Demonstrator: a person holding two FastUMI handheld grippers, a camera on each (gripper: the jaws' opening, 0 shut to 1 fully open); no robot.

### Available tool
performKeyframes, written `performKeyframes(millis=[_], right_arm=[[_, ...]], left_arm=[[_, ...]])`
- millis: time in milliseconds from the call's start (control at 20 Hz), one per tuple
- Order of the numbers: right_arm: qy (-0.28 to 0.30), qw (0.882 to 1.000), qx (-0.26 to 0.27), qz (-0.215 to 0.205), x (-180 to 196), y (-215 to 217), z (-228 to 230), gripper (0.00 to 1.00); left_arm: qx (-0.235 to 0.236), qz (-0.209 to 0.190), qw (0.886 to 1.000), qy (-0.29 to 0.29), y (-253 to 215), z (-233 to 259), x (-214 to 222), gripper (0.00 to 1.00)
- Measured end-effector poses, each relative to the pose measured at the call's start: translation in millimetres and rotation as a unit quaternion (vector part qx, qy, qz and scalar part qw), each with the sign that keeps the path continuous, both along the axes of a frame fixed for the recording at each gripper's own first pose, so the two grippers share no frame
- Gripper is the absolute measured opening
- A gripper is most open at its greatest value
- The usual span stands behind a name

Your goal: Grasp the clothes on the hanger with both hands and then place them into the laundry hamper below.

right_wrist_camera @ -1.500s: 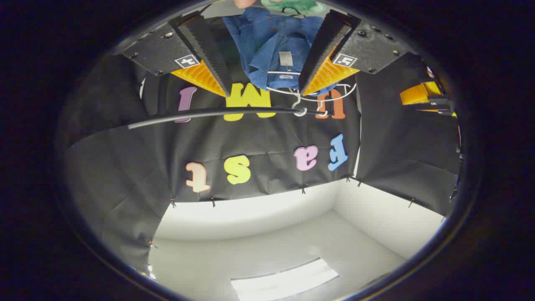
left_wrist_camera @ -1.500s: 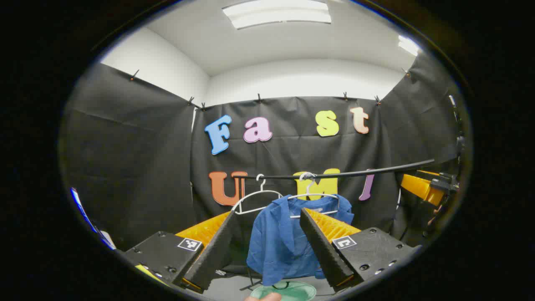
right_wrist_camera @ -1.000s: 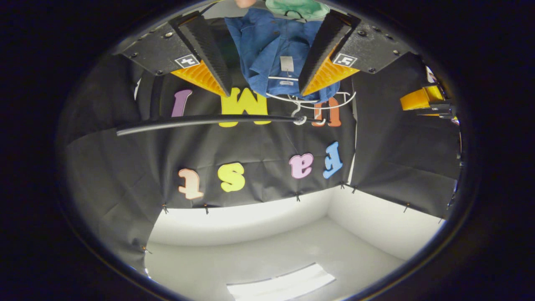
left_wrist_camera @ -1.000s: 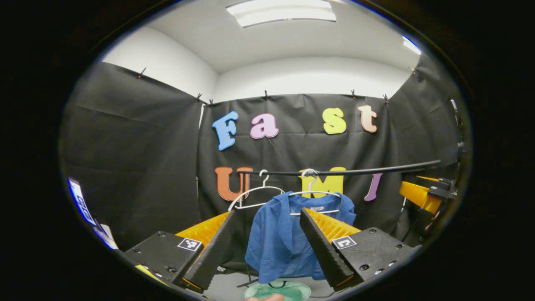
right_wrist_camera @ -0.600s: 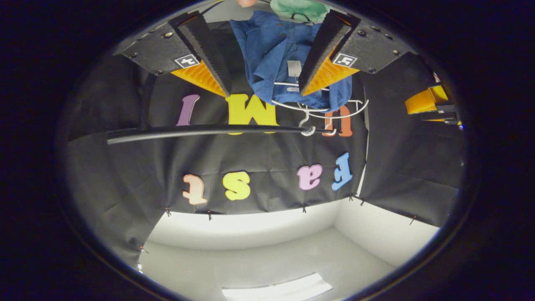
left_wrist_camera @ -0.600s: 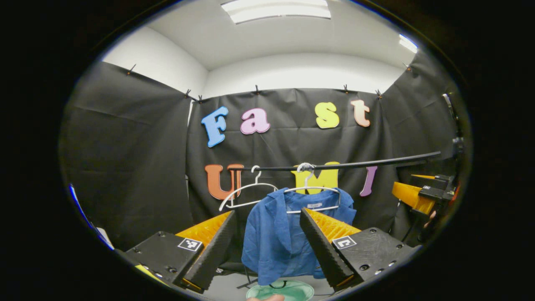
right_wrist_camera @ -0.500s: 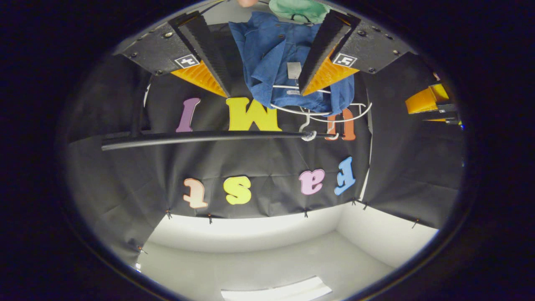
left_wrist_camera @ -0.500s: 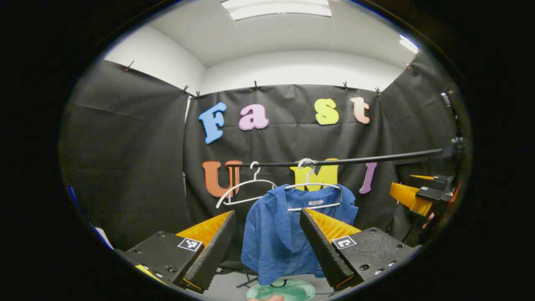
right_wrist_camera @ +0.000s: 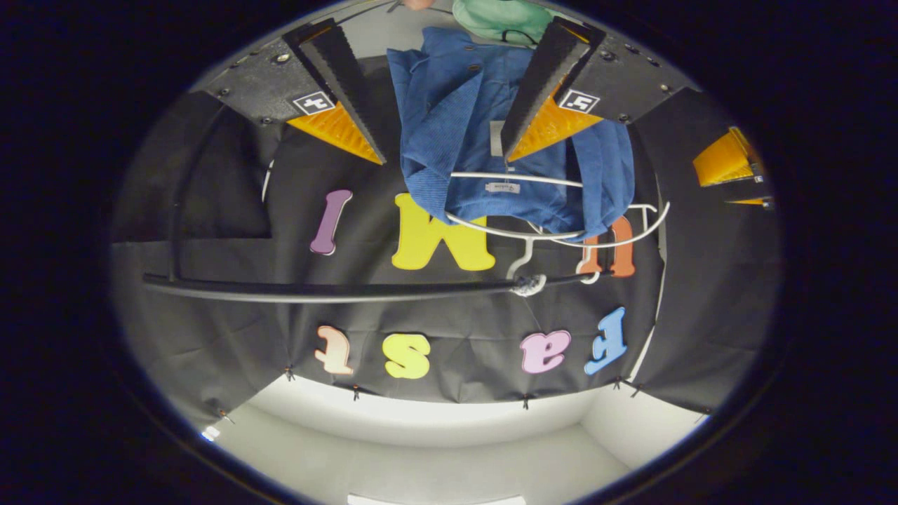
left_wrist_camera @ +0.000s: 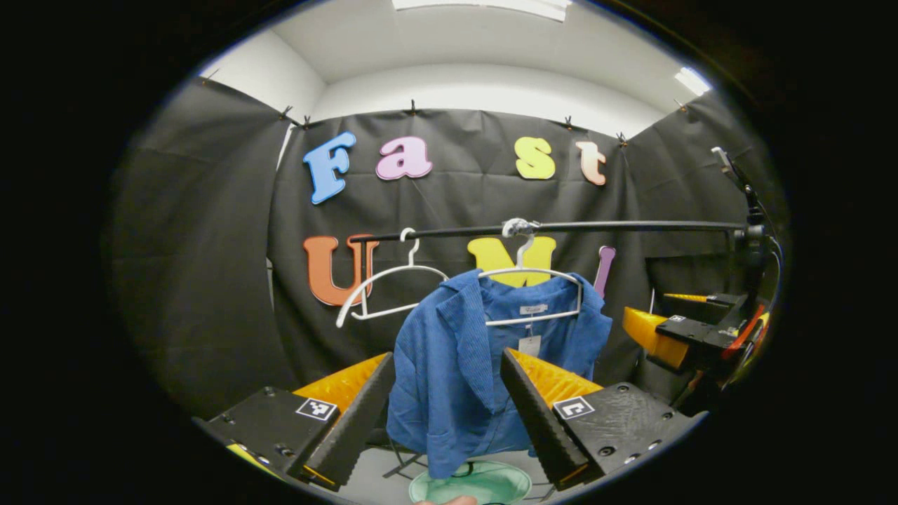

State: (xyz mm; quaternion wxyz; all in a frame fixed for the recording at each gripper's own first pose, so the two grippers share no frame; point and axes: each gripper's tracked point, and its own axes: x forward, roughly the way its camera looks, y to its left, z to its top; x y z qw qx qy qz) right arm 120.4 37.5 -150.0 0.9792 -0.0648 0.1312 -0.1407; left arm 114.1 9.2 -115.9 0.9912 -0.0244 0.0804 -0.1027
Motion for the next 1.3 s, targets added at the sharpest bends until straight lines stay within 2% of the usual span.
performKeyframes(millis=[50, 100, 250, 350, 450, 550, 600, 650, 700, 800, 850, 950, 1100, 1200, 1250, 1300], right_arm=[[0.01, 1.0, -0.002, -0.01, 3.1, -4.1, -11.1, 1.0], [0.018, 1.0, -0.002, -0.019, 7.2, -7.5, -20.7, 1.0], [0.042, 0.999, 0.009, -0.03, 25.5, -19.8, -49.9, 1.0], [0.055, 0.998, 0.014, -0.03, 42.3, -28.6, -69.1, 1.0], [0.063, 0.997, 0.021, -0.025, 60.6, -34.4, -88.4, 1.0], [0.082, 0.996, 0.029, -0.019, 76.5, -43.4, -108.7, 1.0], [0.094, 0.995, 0.034, -0.015, 84.5, -47.1, -120.6, 1.0], [0.106, 0.993, 0.042, -0.012, 91.4, -50.0, -131.1, 1.0], [0.117, 0.992, 0.051, -0.012, 94.9, -53.5, -142.6, 0.99], [0.132, 0.989, 0.071, -0.015, 101.1, -61.5, -159.3, 0.98], [0.135, 0.988, 0.08, -0.016, 104.8, -64.9, -163.8, 0.98], [0.14, 0.986, 0.093, -0.012, 110.5, -63.9, -173.7, 0.97], [0.141, 0.984, 0.105, 0.005, 114.1, -53.8, -183.0, 0.94], [0.145, 0.984, 0.105, 0.002, 119.6, -52.8, -189.6, 0.93], [0.143, 0.984, 0.106, 0.0, 123.9, -51.8, -190.9, 0.93], [0.141, 0.984, 0.105, 0.004, 127.1, -48.8, -191.6, 0.93]], left_arm=[[-0.006, -0.009, 1.0, 0.006, -5.2, -6.8, 4.3, 0.96], [-0.01, -0.017, 1.0, 0.014, -12.3, -13.4, 10.1, 1.0], [-0.011, -0.029, 0.999, 0.028, -28.4, -31.4, 29.2, 0.99], [-0.006, -0.032, 0.999, 0.041, -37.1, -45.7, 43.5, 0.96], [-0.004, -0.03, 0.998, 0.055, -46.0, -58.6, 59.7, 1.0], [-0.003, -0.025, 0.997, 0.069, -54.6, -72.8, 73.7, 0.96], [-0.003, -0.023, 0.997, 0.072, -58.8, -77.4, 81.6, 1.0], [-0.001, -0.019, 0.997, 0.078, -62.7, -82.6, 88.9, 0.96], [0.002, -0.015, 0.996, 0.083, -65.3, -89.4, 96.8, 1.0], [0.003, -0.006, 0.995, 0.104, -72.0, -109.2, 113.4, 0.96], [0.001, -0.001, 0.993, 0.118, -74.3, -118.2, 118.6, 1.0], [-0.002, 0.016, 0.99, 0.14, -76.1, -134.2, 128.9, 0.96], [-0.009, 0.034, 0.986, 0.161, -75.5, -150.7, 137.4, 0.96], [-0.009, 0.041, 0.986, 0.164, -74.0, -155.6, 142.1, 0.97], [-0.01, 0.039, 0.986, 0.161, -75.2, -155.6, 143.9, 1.0], [-0.006, 0.037, 0.987, 0.155, -76.8, -154.1, 146.5, 0.96]])
